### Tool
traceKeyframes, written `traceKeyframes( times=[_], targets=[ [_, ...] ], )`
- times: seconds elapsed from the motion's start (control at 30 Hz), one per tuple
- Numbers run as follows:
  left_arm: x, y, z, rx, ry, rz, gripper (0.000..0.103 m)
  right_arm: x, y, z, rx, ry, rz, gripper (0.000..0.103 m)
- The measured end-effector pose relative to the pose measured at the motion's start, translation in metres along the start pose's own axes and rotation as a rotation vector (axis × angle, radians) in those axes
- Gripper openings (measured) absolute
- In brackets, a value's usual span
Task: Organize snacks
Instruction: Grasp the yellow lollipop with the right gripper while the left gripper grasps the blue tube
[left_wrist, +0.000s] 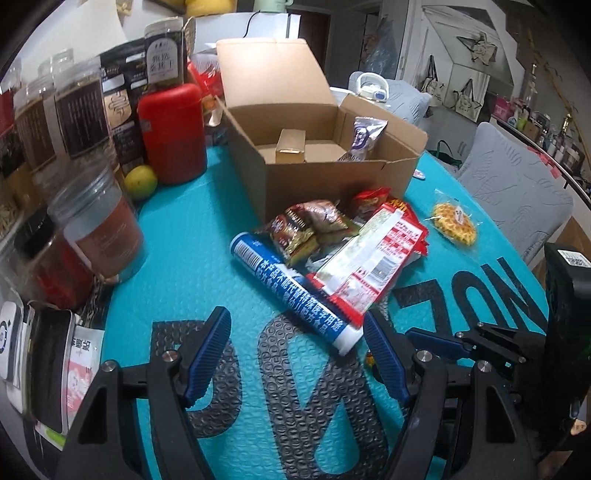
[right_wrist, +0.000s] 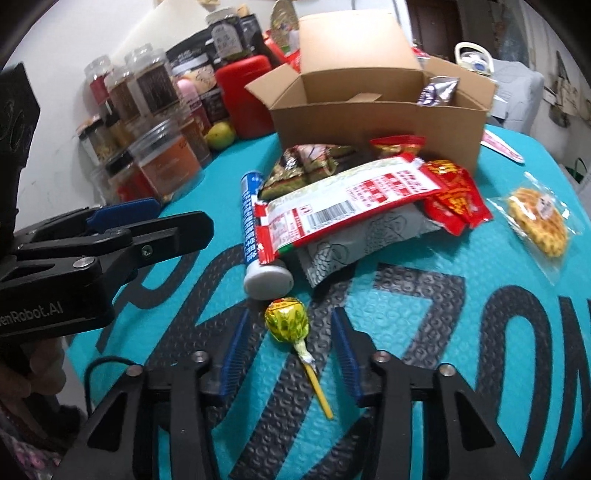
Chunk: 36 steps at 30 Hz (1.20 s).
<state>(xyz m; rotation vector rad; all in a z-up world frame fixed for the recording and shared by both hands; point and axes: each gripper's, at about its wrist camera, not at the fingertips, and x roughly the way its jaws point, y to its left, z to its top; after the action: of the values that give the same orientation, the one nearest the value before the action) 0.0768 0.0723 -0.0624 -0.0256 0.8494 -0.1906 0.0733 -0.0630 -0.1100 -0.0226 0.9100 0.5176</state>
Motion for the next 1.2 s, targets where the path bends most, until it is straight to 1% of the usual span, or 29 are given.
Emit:
traceKeyframes(
  times=[0.07, 0.13, 0.2, 0.33, 0.43, 0.53, 0.67, 0.77, 0.8, 1.07, 1.2],
  targets=[
    [0.006, 0.001, 0.0, -0.006, 0.017, -0.004, 0.074, 0.005, 0.0, 0.001, -0.008, 0.014, 0.004, 0.031],
    [0.011, 0.0, 0.0, -0.01, 0.032, -0.014, 0.074, 0.009, -0.001, 0.002, -0.012, 0.03, 0.011, 0.024],
    [0.017, -0.002, 0.0, -0.011, 0.048, -0.027, 0.074, 0.008, -0.005, 0.002, -0.014, 0.028, 0.02, 0.024],
    [0.029, -0.009, 0.001, -0.007, 0.075, -0.047, 0.074, 0.001, -0.02, 0.002, 0.016, 0.016, 0.004, 0.024],
    [0.041, -0.016, 0.002, -0.011, 0.101, -0.06, 0.074, -0.006, -0.036, 0.002, 0.058, 0.007, -0.019, 0.024],
    [0.053, -0.025, 0.002, -0.004, 0.125, -0.055, 0.074, -0.013, -0.049, 0.001, 0.088, -0.007, -0.046, 0.024],
    [0.065, -0.033, 0.001, 0.018, 0.149, -0.009, 0.074, -0.02, -0.061, -0.001, 0.132, -0.018, -0.057, 0.024],
    [0.065, -0.03, 0.0, 0.003, 0.151, -0.002, 0.074, -0.021, -0.064, -0.004, 0.147, -0.018, -0.059, 0.024],
    [0.064, -0.028, 0.0, -0.002, 0.15, 0.022, 0.074, -0.021, -0.065, -0.005, 0.15, -0.016, -0.058, 0.024],
    [0.054, 0.002, -0.013, -0.064, 0.175, 0.106, 0.074, -0.022, -0.066, -0.005, 0.143, -0.024, -0.04, 0.024],
    [0.042, 0.016, -0.018, -0.089, 0.17, 0.172, 0.074, -0.018, -0.061, -0.004, 0.126, -0.018, -0.033, 0.024]
  ],
)
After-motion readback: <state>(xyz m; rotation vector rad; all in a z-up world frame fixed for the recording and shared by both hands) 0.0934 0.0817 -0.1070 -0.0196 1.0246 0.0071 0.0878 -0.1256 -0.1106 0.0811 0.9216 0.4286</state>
